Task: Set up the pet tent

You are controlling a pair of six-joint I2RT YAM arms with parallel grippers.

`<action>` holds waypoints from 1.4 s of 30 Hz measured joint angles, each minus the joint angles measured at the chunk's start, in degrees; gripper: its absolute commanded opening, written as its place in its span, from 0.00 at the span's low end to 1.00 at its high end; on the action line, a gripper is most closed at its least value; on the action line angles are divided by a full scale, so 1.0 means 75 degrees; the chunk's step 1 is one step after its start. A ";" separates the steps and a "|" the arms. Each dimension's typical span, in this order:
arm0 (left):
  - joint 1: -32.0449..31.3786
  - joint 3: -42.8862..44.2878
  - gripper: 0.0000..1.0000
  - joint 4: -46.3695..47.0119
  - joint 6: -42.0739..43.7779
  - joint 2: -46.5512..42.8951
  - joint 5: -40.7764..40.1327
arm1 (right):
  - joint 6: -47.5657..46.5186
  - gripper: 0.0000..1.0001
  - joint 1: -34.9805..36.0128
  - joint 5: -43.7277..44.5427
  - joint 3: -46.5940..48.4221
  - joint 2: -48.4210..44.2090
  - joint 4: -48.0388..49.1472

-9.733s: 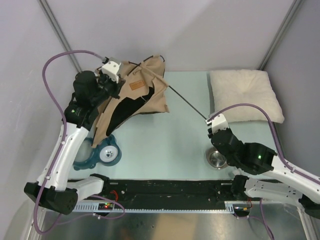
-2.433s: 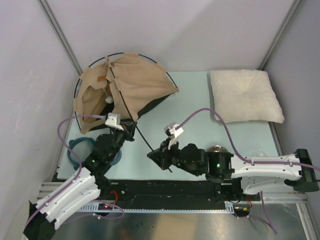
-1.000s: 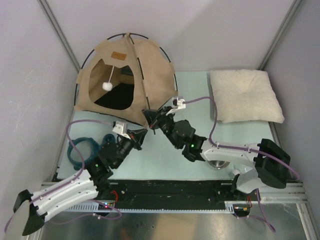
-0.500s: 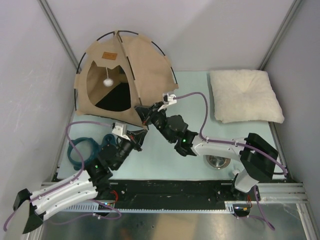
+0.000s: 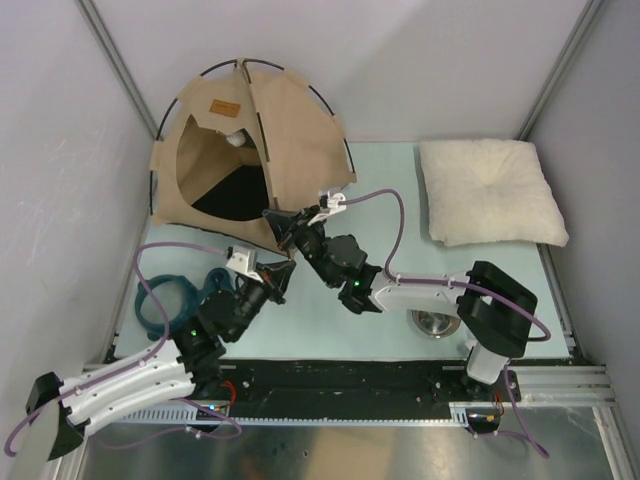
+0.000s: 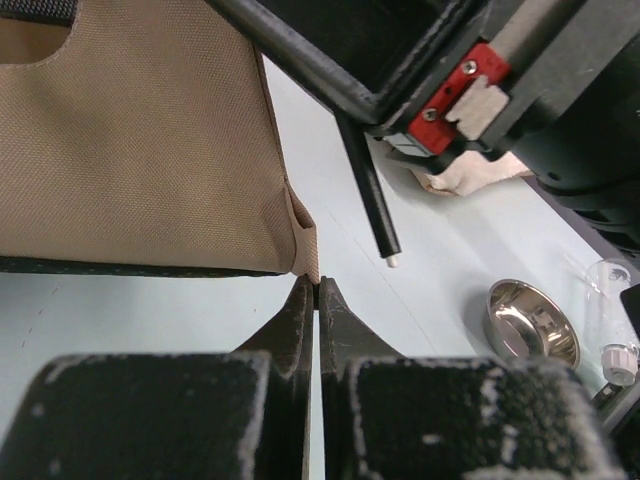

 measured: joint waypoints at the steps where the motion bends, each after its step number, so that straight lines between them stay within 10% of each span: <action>1: -0.0029 0.0020 0.00 -0.0003 0.0003 0.0012 -0.0032 | -0.0038 0.00 0.0003 0.0044 0.0020 0.0055 0.0096; 42: -0.0391 0.0396 0.00 -0.0790 0.0000 0.0047 -0.0860 | -0.0271 0.00 -0.0210 -0.0111 0.0216 0.0833 0.1137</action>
